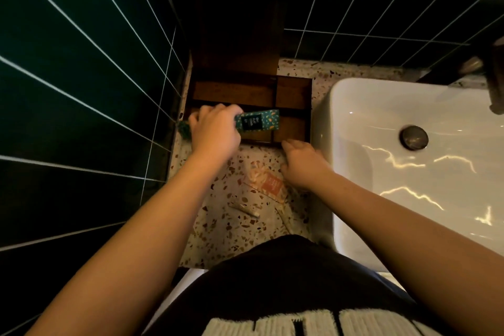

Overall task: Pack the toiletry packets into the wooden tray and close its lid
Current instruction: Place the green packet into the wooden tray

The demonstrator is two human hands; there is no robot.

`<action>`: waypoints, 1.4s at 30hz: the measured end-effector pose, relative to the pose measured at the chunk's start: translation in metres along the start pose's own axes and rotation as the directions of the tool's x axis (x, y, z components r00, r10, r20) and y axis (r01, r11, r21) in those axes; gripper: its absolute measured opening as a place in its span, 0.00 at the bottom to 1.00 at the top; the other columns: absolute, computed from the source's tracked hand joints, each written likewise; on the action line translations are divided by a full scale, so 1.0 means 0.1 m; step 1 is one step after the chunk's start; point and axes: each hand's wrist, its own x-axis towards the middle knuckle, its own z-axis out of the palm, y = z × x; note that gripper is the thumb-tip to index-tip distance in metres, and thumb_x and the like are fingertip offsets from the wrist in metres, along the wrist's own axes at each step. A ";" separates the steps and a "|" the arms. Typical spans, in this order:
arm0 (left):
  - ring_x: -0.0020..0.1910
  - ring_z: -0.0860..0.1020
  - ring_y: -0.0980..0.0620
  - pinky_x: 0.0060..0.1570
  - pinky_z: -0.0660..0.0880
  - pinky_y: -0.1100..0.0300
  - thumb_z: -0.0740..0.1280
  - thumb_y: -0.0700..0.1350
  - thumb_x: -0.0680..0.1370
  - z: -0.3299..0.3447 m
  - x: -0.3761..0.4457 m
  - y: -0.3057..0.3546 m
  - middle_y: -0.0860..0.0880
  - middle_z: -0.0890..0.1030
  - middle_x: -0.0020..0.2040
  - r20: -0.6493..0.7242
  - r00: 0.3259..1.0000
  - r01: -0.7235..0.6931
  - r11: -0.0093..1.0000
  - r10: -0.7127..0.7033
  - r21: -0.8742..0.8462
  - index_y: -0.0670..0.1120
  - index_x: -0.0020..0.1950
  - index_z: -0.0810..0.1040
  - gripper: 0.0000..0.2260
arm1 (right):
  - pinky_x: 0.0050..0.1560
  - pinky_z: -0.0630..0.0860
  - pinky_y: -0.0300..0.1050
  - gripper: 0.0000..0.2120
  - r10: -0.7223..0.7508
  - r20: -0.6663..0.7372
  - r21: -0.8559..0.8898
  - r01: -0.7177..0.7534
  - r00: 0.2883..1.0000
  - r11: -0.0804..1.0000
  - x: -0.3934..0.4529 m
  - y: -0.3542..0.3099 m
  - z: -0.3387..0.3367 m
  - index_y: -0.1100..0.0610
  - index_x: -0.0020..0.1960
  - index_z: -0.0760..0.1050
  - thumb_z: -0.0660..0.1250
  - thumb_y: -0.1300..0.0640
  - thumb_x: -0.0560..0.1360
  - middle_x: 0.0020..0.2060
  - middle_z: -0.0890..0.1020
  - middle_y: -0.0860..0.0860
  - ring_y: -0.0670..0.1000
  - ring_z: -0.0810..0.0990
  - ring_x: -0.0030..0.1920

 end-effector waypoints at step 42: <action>0.81 0.51 0.42 0.74 0.43 0.30 0.49 0.67 0.81 0.58 0.24 -0.19 0.49 0.52 0.83 0.434 0.897 0.009 0.985 -0.085 0.173 0.63 0.77 0.64 0.25 | 0.76 0.56 0.55 0.34 -0.001 -0.030 -0.013 0.001 1.000 1.000 0.02 0.01 0.05 0.54 0.80 0.53 0.60 0.47 0.78 0.80 0.58 0.53 0.57 0.57 0.78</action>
